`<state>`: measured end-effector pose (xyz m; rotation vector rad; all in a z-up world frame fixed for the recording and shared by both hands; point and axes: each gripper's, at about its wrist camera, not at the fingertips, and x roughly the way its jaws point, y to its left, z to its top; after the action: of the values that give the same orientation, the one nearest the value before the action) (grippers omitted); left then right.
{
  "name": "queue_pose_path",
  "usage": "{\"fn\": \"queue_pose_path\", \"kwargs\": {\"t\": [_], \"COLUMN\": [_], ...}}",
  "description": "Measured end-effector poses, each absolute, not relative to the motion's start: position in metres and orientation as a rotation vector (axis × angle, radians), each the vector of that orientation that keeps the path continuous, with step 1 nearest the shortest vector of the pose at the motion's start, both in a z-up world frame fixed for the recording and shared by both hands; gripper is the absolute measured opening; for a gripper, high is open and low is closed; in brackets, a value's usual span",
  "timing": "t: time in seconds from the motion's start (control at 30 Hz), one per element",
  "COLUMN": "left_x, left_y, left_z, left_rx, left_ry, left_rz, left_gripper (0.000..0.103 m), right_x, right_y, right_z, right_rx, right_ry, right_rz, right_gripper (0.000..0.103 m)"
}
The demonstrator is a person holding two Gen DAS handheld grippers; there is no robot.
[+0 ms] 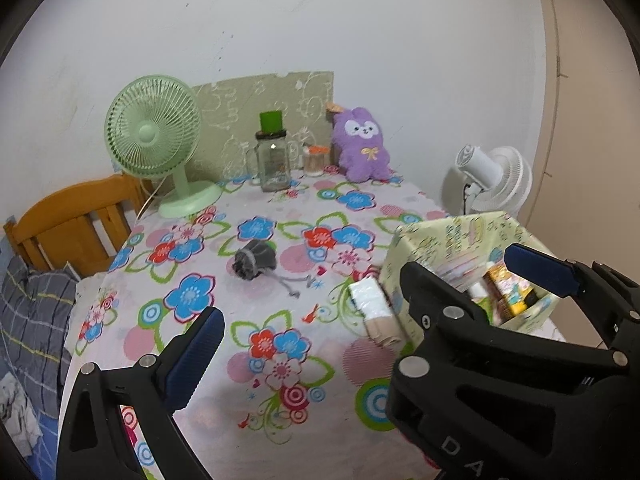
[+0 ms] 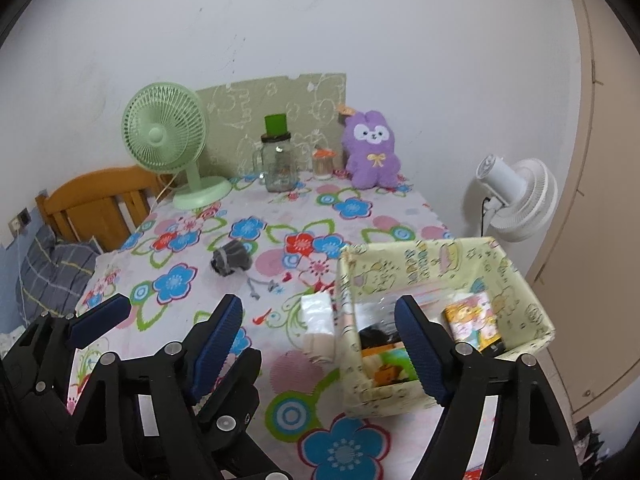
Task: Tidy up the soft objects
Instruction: 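Withdraw both grippers from the box toward the white tissue roll, then close the right gripper around the white tissue roll beside the box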
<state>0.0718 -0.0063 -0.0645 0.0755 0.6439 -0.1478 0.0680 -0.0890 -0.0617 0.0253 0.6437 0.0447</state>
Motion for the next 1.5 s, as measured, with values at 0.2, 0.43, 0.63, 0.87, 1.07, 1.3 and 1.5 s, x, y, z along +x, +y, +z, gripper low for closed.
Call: {"fn": "queue_pose_path", "kwargs": {"t": [0.2, 0.43, 0.63, 0.87, 1.07, 1.3, 1.5], "left_x": [0.079, 0.089, 0.102, 0.117, 0.129, 0.136, 0.146], "left_y": [0.005, 0.02, 0.029, 0.036, 0.042, 0.053, 0.047], "left_z": [-0.081, -0.096, -0.109, -0.122, -0.133, -0.137, -0.149], "left_rx": [0.092, 0.099, 0.099, 0.115, 0.112, 0.111, 0.14], "left_ry": [0.675, 0.706, 0.737, 0.771, 0.787, 0.803, 0.828], "left_rz": [-0.141, -0.119, -0.105, -0.095, -0.102, -0.098, -0.114], "left_gripper": [0.101, 0.101, 0.101, 0.101, 0.101, 0.101, 0.101], "right_x": [0.078, 0.09, 0.105, 0.12, 0.125, 0.133, 0.145], "right_y": [-0.075, -0.059, -0.048, -0.042, -0.037, -0.026, -0.029], "right_z": [-0.08, -0.096, -0.11, -0.127, -0.133, -0.137, -0.154], "right_rx": [0.035, 0.016, 0.007, 0.011, -0.021, -0.022, -0.007], "right_ry": [0.698, 0.733, 0.76, 0.79, 0.751, 0.773, 0.809], "right_rz": [0.065, 0.073, 0.056, -0.002, -0.095, -0.087, -0.154], "right_gripper": [0.074, 0.071, 0.069, 0.067, 0.067, 0.056, 0.056]}}
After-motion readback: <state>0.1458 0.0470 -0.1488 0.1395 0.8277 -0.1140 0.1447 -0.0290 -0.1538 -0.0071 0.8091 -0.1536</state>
